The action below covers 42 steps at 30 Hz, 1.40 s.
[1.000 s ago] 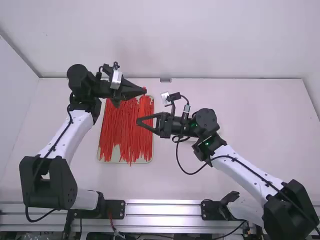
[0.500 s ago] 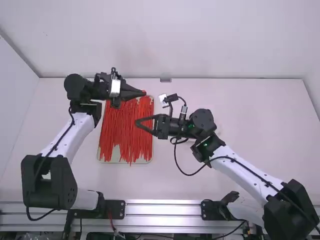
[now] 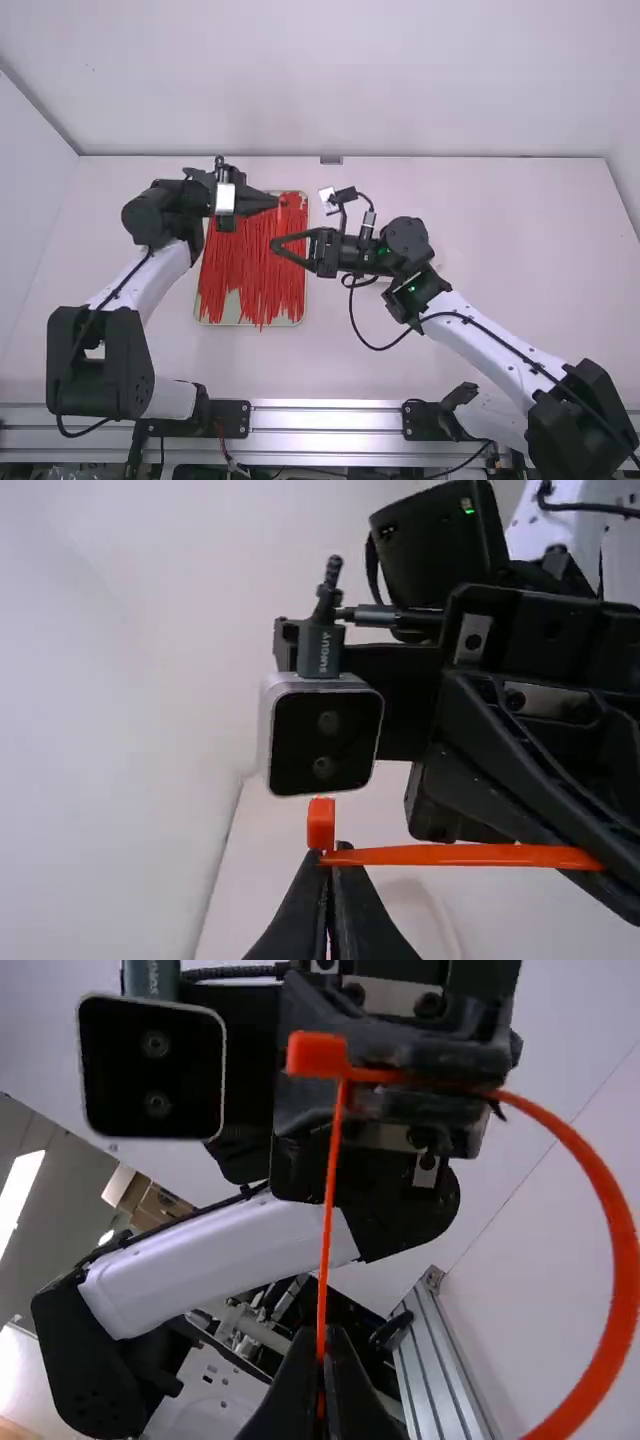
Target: Fasten the cable tie
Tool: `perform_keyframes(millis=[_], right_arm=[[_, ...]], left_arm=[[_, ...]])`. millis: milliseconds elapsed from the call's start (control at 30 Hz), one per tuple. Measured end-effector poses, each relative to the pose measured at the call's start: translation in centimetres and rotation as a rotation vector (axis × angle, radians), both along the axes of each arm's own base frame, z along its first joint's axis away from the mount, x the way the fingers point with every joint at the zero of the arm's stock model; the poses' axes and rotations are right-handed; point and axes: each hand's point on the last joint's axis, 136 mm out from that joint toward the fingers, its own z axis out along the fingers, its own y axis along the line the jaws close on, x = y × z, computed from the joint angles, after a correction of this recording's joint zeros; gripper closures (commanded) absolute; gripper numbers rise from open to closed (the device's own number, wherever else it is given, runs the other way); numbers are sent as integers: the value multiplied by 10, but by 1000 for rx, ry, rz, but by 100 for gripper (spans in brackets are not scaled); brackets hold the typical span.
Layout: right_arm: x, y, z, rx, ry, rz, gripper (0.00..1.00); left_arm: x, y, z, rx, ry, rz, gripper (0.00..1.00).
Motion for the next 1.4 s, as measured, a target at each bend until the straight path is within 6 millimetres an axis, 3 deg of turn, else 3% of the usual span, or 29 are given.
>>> perform_keyframes(millis=[300,1400], right_arm=[[-5,0,-1,-4,-3,27,100],[9,-1,1,6,-18,-53,100]], left_arm=[[13,8,2,-7,154,29,99],[8,0,8,-2,135,0,98]])
